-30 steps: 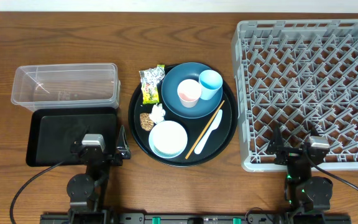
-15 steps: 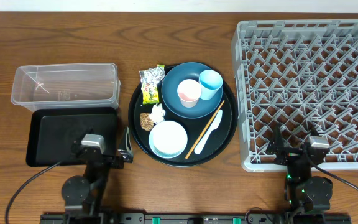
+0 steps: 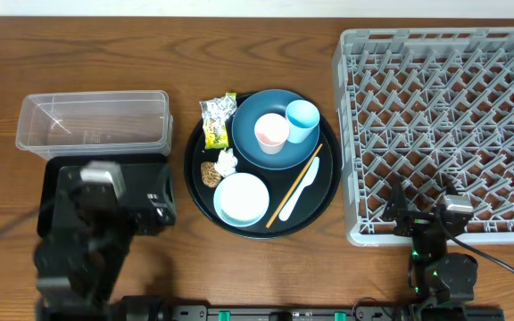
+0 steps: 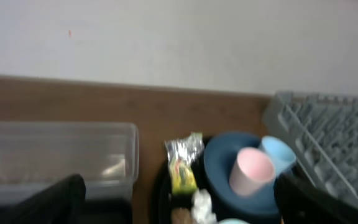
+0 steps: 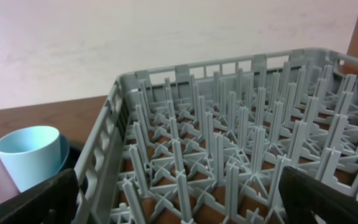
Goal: Sort waste into correct bins and load items into the dishwasher rack
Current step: 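Move the left gripper over the yellow snack wrapper and foil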
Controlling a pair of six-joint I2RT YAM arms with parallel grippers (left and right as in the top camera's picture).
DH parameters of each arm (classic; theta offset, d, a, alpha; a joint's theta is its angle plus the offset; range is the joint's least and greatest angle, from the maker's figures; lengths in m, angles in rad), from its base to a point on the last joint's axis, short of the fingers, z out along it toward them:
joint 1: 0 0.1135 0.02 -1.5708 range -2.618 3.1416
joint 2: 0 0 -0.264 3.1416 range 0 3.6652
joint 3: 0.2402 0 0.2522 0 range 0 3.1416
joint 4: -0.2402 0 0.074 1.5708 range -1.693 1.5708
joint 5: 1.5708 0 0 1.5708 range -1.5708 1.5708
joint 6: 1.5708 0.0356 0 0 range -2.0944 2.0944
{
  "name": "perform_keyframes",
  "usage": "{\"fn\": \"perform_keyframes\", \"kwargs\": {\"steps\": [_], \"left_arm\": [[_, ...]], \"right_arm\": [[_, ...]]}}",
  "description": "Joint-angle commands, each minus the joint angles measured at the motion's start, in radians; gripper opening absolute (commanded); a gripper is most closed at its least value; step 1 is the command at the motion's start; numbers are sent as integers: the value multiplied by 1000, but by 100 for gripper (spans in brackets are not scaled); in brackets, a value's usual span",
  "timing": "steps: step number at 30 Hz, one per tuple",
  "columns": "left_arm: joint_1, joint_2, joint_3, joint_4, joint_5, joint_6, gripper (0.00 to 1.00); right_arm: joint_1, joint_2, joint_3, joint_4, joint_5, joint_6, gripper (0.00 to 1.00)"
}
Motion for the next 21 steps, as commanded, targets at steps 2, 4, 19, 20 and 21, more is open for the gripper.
{"fn": "perform_keyframes", "kwargs": {"steps": [2,4,19,20,21], "left_arm": [[8,195,251,-137,43,-5,98],[8,289,366,-227,63,-5,98],[6,605,544,-255,255,-13,81],[4,618,544,-257,261,-34,70],[-1,632,544,-260,261,-58,66]], "right_arm": [[8,0,-2,-3,10,-11,99],[8,0,-2,-3,10,-11,99],[8,0,-2,-3,10,-11,99],[8,0,-2,-3,10,-11,99],[8,0,-2,-3,10,-11,99]]}}
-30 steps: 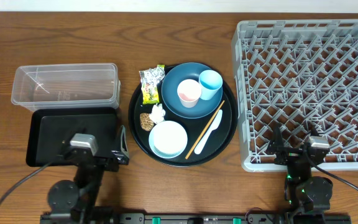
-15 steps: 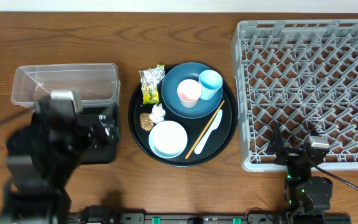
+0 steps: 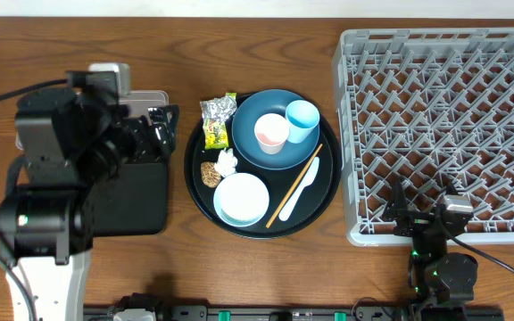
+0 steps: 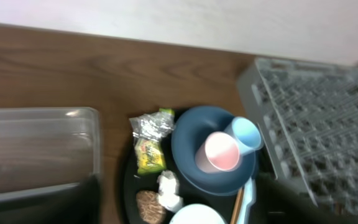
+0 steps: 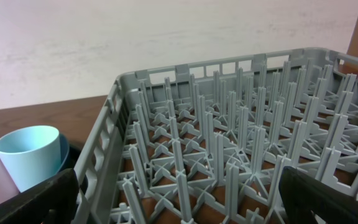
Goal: Sort waste into correct bins and load items into the dishwasher rack
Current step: 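Move the left gripper over the yellow snack wrapper and foil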
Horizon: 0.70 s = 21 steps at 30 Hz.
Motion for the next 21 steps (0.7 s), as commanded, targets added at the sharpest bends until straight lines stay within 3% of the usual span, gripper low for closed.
{"fn": "perform_keyframes", "kwargs": {"steps": [1,4,9,21], "left_arm": [[-13,46,19,-5,85,-63,64],[-42,100,19,-27,0,-155,49],[-129,208,18,-42,-177,-165,49],[-241,476,18,14,-403,-200,49]], "right_arm": [[8,0,-2,-4,10,-11,99],[8,0,-2,-4,10,-11,99],[8,0,-2,-4,10,-11,99],[8,0,-2,-4,10,-11,99]]}}
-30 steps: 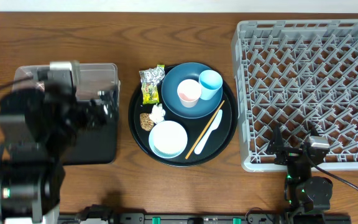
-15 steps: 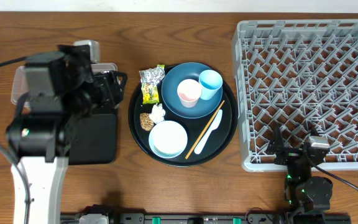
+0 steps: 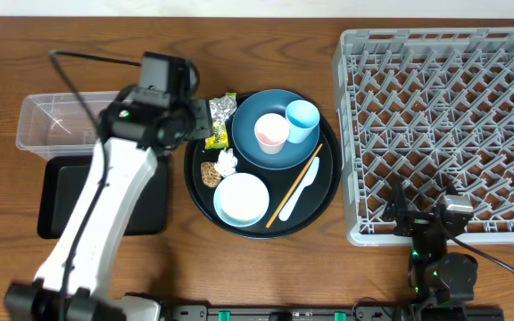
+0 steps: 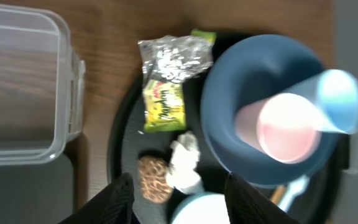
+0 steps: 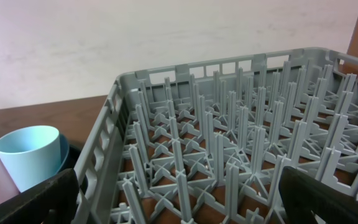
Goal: Sort waste into correct bins and load items into the dishwasher rack
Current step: 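Move the left gripper over the yellow snack wrapper and foil, then close the left gripper on the wrapper and foil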
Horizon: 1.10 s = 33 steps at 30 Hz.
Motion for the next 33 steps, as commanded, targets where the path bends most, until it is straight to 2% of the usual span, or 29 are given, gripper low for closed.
{"fn": "perform_keyframes", "kwargs": {"steps": [1,12,23,26,28,33], "left_arm": [[-2,64,18,19,-87,-18,49],[-21,259,18,106,-87,-20,49],[-26,365,18,174,-87,-20,49],[-26,391,18,197,-87,-20,50],[-26,409,18,208,-87,-20,55],[-26,448,18,228,-87,-20,56]], "right_arm": [[8,0,-2,-3,10,-11,99],[8,0,-2,-3,10,-11,99],[8,0,-2,-3,10,-11,99],[8,0,-2,-3,10,-11,99],[8,0,-2,-3,10,-11,99],[8,0,-2,-3,10,-11,99]]}}
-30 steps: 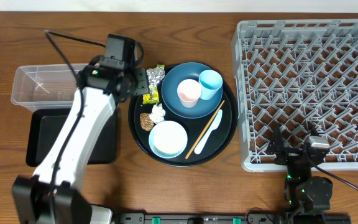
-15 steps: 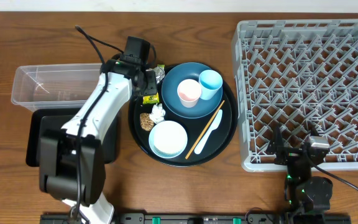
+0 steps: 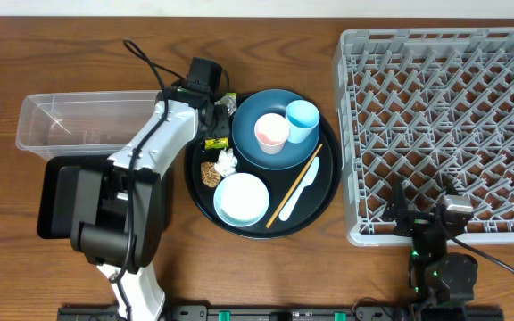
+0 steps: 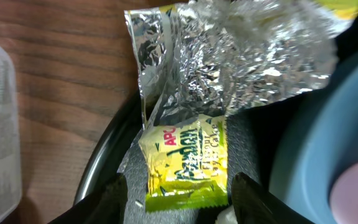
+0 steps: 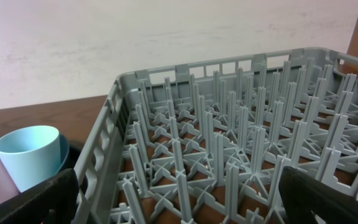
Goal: Sort waste into correct bins and load items into the dishwasher rack
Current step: 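Close the left gripper on the wrapper and foil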
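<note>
A crumpled silver foil wrapper [image 4: 229, 56] and a yellow snack packet [image 4: 184, 163] lie at the left rim of the round black tray [image 3: 328, 192]. My left gripper [image 4: 180, 208] hangs open just above the yellow packet, one finger on each side of it, not touching. On the tray are a blue plate [image 3: 270, 156] with a pink cup [image 3: 271, 132] and a blue cup [image 3: 302, 117], a white bowl [image 3: 241, 198], a chopstick [image 3: 294, 185] and a white spoon [image 3: 303, 189]. My right gripper [image 5: 185, 205] rests open at the grey dish rack's [image 3: 444, 116] near edge.
A clear plastic bin [image 3: 92, 123] stands left of the tray, with a black bin [image 3: 56, 192] in front of it. A brown cookie [image 3: 210, 173] and a crumpled tissue [image 3: 227, 161] lie on the tray beside the bowl.
My left gripper has come down from higher over the tray's left side to just above the yellow packet and foil. It is still open. The right arm has not moved.
My left arm was folded over the black bin at the front left. Then it stood over the clear bin, looking toward the tray. Then it reached above the tray's left edge, and now hangs low over the wrappers. The right gripper stayed by the rack.
</note>
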Controlling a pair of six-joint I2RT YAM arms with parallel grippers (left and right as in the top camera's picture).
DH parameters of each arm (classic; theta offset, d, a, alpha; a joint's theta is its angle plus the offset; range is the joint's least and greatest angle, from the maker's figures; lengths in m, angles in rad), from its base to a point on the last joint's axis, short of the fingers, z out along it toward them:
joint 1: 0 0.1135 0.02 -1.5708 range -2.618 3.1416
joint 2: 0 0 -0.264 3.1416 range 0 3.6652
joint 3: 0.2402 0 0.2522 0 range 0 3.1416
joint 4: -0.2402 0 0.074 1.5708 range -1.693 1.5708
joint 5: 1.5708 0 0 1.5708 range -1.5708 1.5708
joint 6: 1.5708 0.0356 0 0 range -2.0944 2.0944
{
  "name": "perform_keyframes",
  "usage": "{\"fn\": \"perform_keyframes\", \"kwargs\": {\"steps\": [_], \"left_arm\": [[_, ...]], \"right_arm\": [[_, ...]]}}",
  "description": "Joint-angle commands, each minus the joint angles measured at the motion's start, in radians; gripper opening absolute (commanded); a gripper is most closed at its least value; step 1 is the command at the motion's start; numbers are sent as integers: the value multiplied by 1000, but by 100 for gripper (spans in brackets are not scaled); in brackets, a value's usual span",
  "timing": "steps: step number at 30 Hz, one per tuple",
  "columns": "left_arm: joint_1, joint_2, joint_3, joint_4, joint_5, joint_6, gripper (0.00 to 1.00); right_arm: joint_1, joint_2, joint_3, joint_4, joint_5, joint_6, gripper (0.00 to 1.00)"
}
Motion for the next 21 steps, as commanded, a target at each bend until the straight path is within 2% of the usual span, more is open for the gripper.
{"fn": "perform_keyframes", "kwargs": {"steps": [1,21], "left_arm": [[-4,31,18,11,-19,-6,56],[-4,94,0,44,-19,-6,55]], "right_arm": [[8,0,-2,-3,10,-11,99],[8,0,-2,-3,10,-11,99]]}}
